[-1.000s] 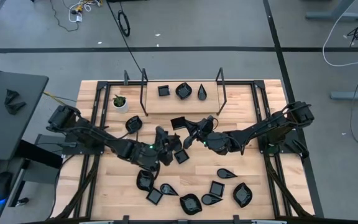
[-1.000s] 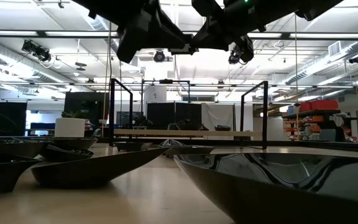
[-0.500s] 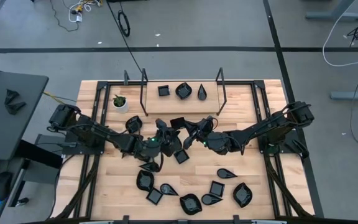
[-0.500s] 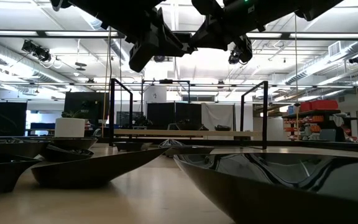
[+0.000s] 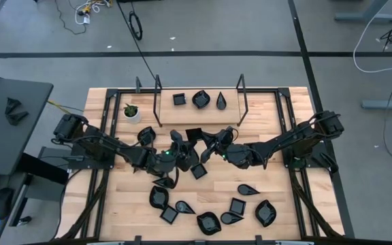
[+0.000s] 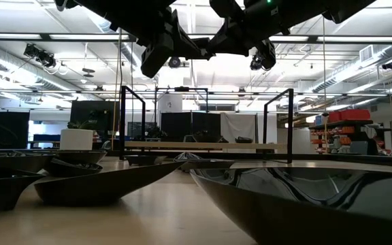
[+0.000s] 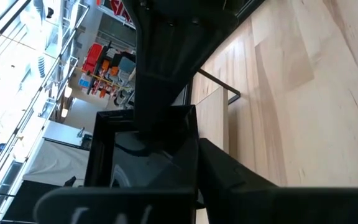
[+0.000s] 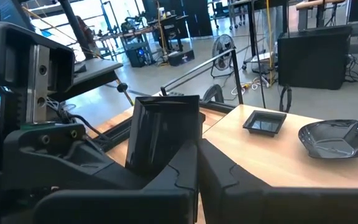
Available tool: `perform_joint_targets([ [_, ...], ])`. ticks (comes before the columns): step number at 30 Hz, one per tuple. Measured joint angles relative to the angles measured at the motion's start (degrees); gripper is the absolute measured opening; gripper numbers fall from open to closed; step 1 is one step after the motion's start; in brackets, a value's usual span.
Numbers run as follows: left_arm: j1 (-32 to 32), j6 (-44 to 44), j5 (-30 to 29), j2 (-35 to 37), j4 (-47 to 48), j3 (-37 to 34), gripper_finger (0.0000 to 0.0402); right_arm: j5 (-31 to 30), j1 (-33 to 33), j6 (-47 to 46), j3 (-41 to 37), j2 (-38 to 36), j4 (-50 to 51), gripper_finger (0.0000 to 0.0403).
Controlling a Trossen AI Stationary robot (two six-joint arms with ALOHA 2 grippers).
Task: Pick & Place Mini shaped plates
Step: Stack the black square bowl on top of the other black square bowl on the shelf
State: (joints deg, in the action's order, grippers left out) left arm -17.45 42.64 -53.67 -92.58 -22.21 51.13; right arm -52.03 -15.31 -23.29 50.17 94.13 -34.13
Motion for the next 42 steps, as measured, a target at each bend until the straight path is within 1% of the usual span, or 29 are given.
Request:
perform_joint_targets([
  [11,-0.5,-0.7,0.2,0.0,0.4,0.0,0.0003,0.6,0.0,0.0,0.0,0.0,0.0,0.0007],
  [16,-0.5,-5.1,2.4,0.1,3.5,0.0,0.0002,2.8,0.0,-1.4,0.0,0.0,1.9,0.0009],
  [19,-0.5,-9.0,3.8,0.1,6.5,0.1,0.0001,4.1,-0.1,-2.4,0.0,0.1,3.7,0.0018],
  [22,-0.5,-13.0,5.9,0.1,9.7,0.1,0.0001,4.5,-0.3,-2.8,0.0,0.0,4.6,0.0036],
  [27,-0.5,-19.5,8.7,0.0,13.9,0.1,0.0001,6.3,-0.4,-2.7,0.0,0.0,4.5,0.0089],
  [30,-0.4,-23.1,10.8,0.0,15.5,0.1,0.0001,8.5,-0.5,-1.2,0.0,-0.1,4.8,0.0122],
  [33,0.0,-25.8,13.6,0.0,16.2,0.1,0.0000,8.7,-1.1,1.4,0.0,-0.8,4.8,0.0147],
  [36,0.9,-26.8,15.1,0.0,16.2,0.1,0.0000,8.6,-1.9,3.6,0.0,-2.7,6.8,0.0163],
  [39,2.0,-27.1,16.5,0.0,16.6,0.1,0.0000,8.2,-2.8,3.9,0.0,-5.4,11.0,0.0168],
  [42,3.0,-27.5,20.3,0.0,16.7,0.1,0.0000,8.1,-3.8,2.6,0.0,-7.7,16.6,0.0169],
])
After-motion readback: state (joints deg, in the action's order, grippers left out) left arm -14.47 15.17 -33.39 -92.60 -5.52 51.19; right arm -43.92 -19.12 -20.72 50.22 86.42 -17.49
